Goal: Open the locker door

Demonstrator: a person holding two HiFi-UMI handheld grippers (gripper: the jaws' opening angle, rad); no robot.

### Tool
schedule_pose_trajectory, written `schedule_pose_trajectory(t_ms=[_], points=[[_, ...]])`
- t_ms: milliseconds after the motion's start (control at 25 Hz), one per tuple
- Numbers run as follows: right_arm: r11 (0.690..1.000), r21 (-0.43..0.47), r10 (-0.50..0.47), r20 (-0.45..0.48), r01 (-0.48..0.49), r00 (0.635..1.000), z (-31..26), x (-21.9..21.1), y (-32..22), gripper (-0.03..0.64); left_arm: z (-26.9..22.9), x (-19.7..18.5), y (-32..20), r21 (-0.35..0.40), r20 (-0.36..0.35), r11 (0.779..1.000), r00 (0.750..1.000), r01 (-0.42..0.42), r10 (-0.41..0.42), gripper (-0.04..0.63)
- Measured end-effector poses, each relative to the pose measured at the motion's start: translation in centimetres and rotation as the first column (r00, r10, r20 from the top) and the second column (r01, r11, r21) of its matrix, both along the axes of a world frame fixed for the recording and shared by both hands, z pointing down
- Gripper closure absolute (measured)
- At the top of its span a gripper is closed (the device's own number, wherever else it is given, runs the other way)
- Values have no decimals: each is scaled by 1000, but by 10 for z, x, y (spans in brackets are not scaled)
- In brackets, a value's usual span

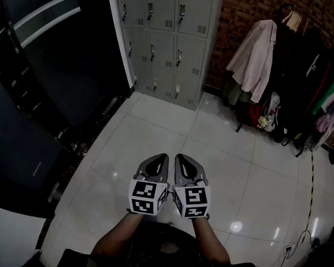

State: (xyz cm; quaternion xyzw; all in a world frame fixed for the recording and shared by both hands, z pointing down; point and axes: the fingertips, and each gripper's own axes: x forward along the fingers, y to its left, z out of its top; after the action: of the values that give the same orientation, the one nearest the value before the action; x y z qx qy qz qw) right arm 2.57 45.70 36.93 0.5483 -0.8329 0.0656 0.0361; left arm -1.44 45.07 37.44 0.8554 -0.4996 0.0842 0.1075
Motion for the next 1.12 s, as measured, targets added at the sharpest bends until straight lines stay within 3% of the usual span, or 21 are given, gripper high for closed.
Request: schedule_pose_trajectory(t_ms=[440, 1120], points=[[1000, 9, 17, -39, -16, 999, 1, 2, -93, 617, 5, 1, -99, -3, -35, 1000, 999, -15, 15, 591], [998, -30, 58, -93, -61, 994, -5, -59, -307, 617, 0, -57, -313, -39, -63, 996, 995, -82, 79, 591]])
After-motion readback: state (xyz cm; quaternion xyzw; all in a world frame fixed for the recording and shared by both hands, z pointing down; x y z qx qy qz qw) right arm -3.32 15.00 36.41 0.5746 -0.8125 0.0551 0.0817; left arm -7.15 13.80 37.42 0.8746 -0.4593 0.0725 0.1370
